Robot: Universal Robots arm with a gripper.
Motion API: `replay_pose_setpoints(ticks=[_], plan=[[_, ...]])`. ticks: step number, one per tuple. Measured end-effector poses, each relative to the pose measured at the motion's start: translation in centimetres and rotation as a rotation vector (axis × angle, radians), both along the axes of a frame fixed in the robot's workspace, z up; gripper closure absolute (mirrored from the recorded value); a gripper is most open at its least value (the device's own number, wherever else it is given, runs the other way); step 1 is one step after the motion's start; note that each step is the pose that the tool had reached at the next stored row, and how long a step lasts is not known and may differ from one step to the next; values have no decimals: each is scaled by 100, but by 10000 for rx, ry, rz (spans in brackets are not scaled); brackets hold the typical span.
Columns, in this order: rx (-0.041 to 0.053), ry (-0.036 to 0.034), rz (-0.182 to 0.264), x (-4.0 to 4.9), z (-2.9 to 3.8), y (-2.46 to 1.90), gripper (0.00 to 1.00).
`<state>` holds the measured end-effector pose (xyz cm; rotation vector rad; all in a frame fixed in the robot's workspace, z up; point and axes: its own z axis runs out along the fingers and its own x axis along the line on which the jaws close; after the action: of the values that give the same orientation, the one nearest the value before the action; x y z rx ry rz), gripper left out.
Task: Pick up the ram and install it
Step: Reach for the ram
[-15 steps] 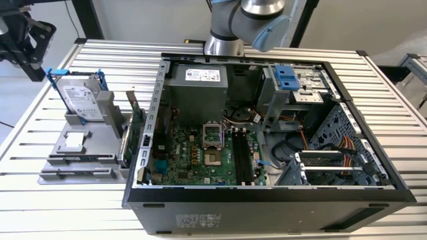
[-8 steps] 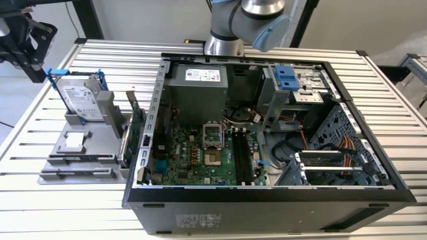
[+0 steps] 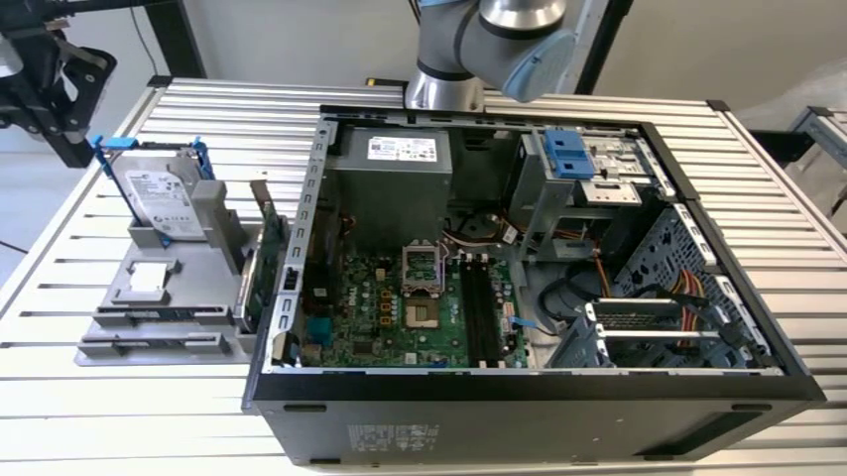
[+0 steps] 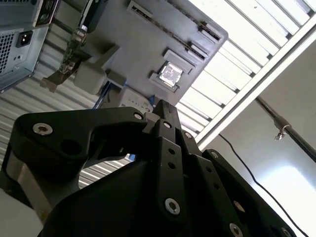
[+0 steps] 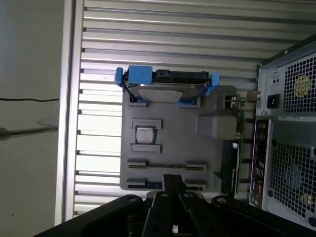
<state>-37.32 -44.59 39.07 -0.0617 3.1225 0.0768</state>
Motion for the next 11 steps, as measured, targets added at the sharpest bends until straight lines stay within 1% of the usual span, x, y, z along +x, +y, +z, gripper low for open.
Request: replay_pose_setpoints(ticks=[10, 11], plan=[[-1, 1, 53, 42, -1, -50, 100], [0, 1, 99, 73, -2, -84, 100]])
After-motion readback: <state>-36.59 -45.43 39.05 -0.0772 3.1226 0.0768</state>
